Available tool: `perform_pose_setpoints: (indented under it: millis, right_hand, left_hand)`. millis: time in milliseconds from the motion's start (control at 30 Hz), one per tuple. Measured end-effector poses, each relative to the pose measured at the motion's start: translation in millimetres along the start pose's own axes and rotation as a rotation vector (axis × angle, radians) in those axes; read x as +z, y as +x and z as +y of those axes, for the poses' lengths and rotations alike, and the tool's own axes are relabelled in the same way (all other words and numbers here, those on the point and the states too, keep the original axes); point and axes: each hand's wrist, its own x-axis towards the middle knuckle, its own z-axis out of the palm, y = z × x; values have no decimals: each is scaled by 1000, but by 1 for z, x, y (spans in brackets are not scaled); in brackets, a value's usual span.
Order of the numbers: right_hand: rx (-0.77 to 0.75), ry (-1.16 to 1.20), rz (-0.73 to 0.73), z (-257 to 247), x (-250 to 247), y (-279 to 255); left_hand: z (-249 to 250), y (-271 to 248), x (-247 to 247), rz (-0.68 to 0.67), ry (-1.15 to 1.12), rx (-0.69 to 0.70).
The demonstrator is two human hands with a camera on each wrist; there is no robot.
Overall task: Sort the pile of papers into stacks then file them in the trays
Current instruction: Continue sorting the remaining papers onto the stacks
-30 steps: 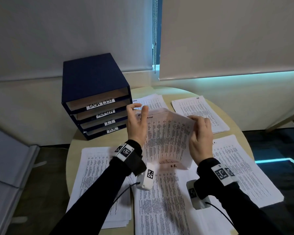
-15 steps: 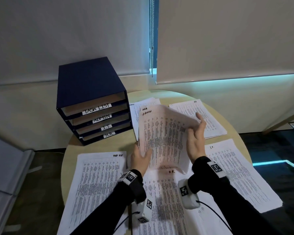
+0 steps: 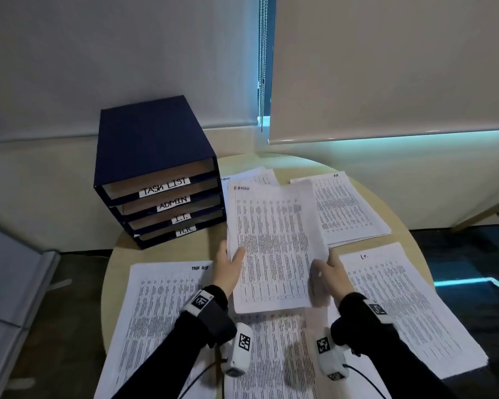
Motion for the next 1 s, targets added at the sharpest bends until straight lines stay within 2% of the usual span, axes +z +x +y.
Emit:
perform_pose_setpoints:
  millis: [133,200,300,333,367,433,500,567,667,767,867,933,1000]
  right_hand:
    - [145,-94,-72,16,-5,-2]
    - [194,-301,-108,25,-4,-8]
    - [269,-435,-121,45,2,-8]
    - [255,-419,-110,51,6,-7]
    - [249,-390,-95,53,8,-9]
    - [266,-202,-72,57,13,-12]
    - [330,-30,-178,47,15,-22]
    - [364,18,-198,42,12,-25]
    - [355,-61,-203,48,0,-20]
    - [315,-68,-234,54,-11,-23]
    - [294,111,-256,48,-26,-26]
    - [272,216,-252,36,-37,-18]
    - [219,250,-186,15,-43,-2]
  left_hand:
    - [-26,2,-8,-196,78,-175]
    - [-57,4,-12,-247,172,-273]
    - [-158,49,-22,-201,265,-368]
    - [-173,57,-21,-194,272,-380]
    - [-165,52,-19,-204,287,-393]
    - [-103,12,-9,-205,270,-395]
    - [-70,-8,-6,-217,269,-391]
    - [-65,-8,-9,-202,288,-351]
    - [-65,-7,-18,-154,225,-285]
    - [-67,-10,-21,-185,202,-234]
    - [-68,-8,-20,-150,333,-210]
    - [-65,-9,-19,-31,424,-128]
    - [-66,-11,-21,10,598,-4]
